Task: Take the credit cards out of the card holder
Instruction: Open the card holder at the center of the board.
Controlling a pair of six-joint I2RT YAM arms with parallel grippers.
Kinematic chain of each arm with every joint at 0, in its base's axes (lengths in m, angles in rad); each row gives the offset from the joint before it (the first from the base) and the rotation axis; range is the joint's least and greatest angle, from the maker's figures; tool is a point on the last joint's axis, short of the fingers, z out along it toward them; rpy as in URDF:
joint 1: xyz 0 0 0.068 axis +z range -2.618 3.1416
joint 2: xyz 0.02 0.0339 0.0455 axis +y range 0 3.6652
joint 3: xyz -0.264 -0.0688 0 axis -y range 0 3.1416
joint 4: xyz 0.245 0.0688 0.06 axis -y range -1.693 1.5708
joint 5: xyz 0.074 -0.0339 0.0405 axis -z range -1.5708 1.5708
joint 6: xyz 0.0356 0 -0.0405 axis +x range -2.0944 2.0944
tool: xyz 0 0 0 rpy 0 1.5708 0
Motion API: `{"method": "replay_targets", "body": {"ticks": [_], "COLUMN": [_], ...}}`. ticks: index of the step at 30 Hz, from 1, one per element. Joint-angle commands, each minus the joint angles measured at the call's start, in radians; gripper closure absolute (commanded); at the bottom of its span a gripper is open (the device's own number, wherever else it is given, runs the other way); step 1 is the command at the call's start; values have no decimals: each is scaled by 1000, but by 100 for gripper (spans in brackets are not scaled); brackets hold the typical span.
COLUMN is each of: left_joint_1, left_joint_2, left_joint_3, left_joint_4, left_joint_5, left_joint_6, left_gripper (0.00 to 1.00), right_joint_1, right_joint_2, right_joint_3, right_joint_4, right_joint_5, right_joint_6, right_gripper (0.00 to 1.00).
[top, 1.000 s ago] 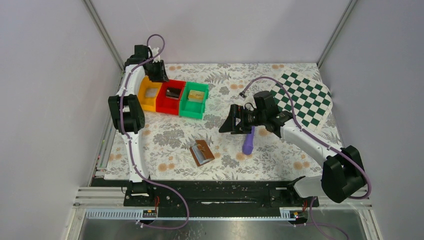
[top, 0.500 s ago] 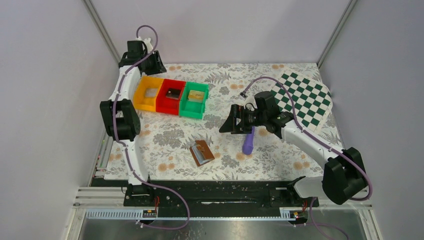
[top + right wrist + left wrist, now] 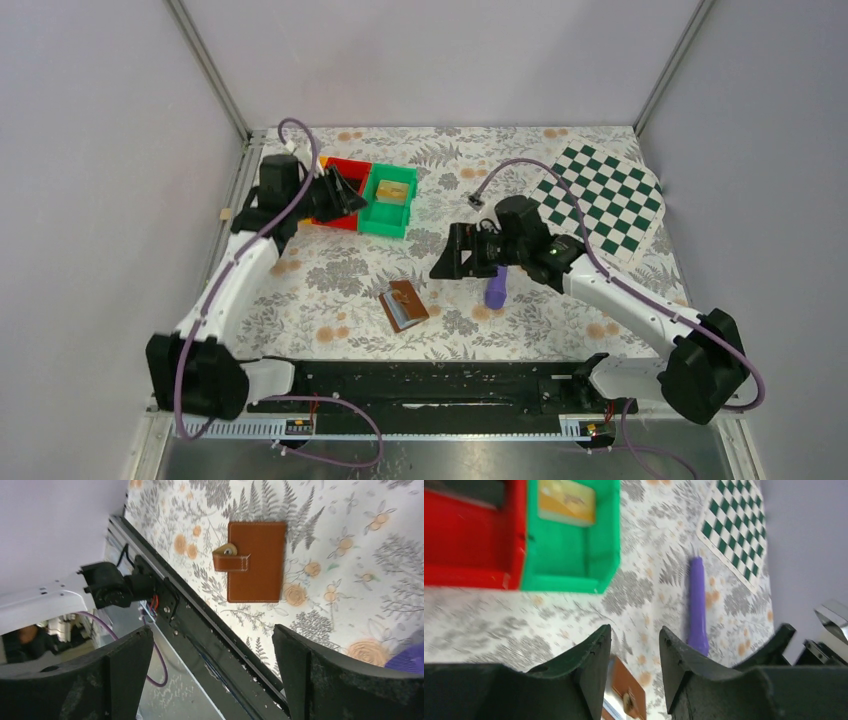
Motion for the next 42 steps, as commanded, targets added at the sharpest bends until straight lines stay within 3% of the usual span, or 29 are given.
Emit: {"method": "replay_targets", "body": {"ticks": [1,5,10,13,17,24,33,42], "left_joint_1": [-28,-35,-37,-74,-74,-74,-74,-142], "left_joint_2": [-216,-389,-529,-569,-604,-630,-640,-529], "left_joint_3": [-221,-380,-552,-554,-570,-655,-727,-784], "left_joint_4": [53,-20,-47,-74,-92,-21,53,191], "left_joint_5": [60,58,43,-33,-98,-55,16,46], "left_joint_6": [-67,-40,-65,-122,-175,-257,-295,-318], "left_gripper": [59,59,59,59,59,59,60,62], "right_joint_1": [140,269,402,489,578,601,598,551], "right_joint_2": [14,52,143,223,326,442,441,420], "right_joint_3": [27,35,70,108,152,180,170,124], "right_joint_4": [-30,-11,93,138,150,136,102,131], "right_joint_5": [169,335,321,338,411,597,833,822], "right_joint_6": [-6,-22,44,61,57,26,-107,-124], "right_gripper": [4,5,18,26,31,31,30,32]}}
